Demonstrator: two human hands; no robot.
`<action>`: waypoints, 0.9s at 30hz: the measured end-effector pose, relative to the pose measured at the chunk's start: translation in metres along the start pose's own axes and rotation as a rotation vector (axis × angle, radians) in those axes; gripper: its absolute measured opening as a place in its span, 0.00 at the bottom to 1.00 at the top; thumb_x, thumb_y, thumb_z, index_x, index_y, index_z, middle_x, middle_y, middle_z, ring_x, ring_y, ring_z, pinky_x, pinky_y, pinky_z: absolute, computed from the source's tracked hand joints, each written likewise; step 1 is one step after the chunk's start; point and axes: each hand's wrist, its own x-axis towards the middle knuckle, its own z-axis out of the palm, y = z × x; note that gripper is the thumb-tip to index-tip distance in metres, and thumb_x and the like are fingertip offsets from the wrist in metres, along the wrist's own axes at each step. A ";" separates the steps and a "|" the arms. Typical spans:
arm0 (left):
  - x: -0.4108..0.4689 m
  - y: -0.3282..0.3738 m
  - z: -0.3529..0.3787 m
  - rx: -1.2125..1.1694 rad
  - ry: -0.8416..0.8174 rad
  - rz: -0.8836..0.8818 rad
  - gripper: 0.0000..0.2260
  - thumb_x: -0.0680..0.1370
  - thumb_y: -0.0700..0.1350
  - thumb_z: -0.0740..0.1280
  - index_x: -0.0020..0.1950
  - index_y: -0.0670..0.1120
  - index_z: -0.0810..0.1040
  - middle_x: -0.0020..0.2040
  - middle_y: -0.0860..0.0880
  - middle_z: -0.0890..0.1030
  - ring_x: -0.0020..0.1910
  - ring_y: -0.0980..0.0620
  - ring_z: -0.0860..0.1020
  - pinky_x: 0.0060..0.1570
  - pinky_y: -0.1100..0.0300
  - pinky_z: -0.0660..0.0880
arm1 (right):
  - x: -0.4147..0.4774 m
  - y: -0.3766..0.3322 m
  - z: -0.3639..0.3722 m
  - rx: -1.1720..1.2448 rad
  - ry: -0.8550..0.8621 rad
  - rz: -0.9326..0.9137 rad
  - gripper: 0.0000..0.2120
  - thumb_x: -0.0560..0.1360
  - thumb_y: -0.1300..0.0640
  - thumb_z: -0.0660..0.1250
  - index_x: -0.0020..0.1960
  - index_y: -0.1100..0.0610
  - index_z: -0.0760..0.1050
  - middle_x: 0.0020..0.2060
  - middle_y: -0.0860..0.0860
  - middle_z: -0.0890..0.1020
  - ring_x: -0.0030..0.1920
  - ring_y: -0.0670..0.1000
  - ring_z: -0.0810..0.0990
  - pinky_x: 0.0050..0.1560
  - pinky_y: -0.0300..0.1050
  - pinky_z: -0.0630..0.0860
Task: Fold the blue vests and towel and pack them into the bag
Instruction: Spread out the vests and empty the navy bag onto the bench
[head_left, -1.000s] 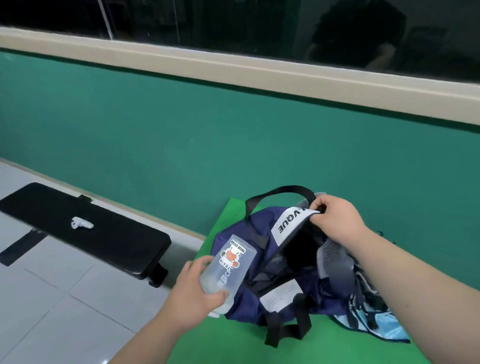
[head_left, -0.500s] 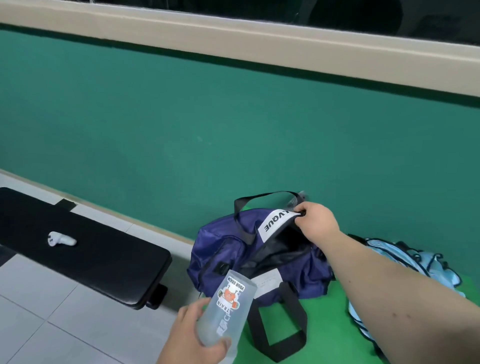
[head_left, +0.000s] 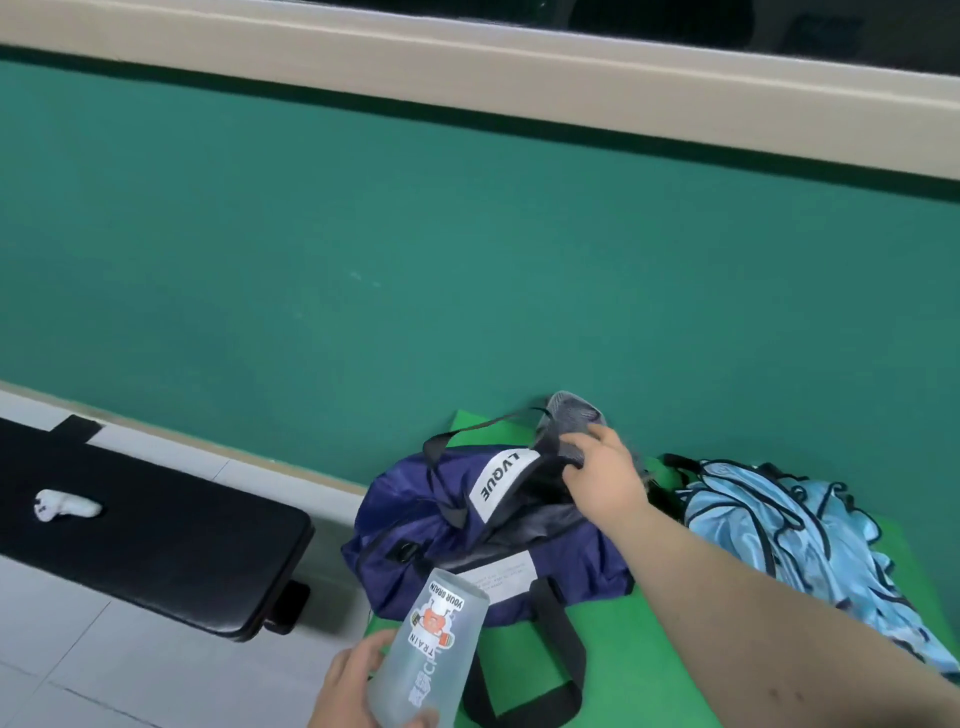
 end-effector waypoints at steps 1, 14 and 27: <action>-0.003 0.001 -0.001 0.002 0.009 0.018 0.35 0.49 0.60 0.71 0.57 0.62 0.74 0.50 0.55 0.75 0.53 0.60 0.76 0.46 0.72 0.69 | -0.004 0.003 0.003 -0.003 -0.024 0.004 0.23 0.76 0.59 0.66 0.70 0.48 0.74 0.74 0.52 0.65 0.73 0.55 0.64 0.73 0.49 0.64; -0.012 -0.023 0.013 0.010 -0.014 -0.009 0.39 0.50 0.61 0.72 0.61 0.59 0.73 0.53 0.53 0.73 0.52 0.58 0.75 0.47 0.68 0.70 | -0.078 0.054 0.079 -0.131 -0.033 0.091 0.31 0.73 0.45 0.68 0.74 0.45 0.66 0.73 0.48 0.65 0.75 0.53 0.57 0.75 0.54 0.59; 0.004 -0.045 0.033 0.073 -0.022 -0.026 0.37 0.48 0.61 0.72 0.58 0.60 0.74 0.51 0.50 0.76 0.49 0.57 0.77 0.46 0.62 0.72 | -0.093 0.078 0.121 0.192 -0.154 0.266 0.47 0.73 0.43 0.71 0.80 0.36 0.43 0.80 0.43 0.37 0.80 0.56 0.36 0.77 0.55 0.54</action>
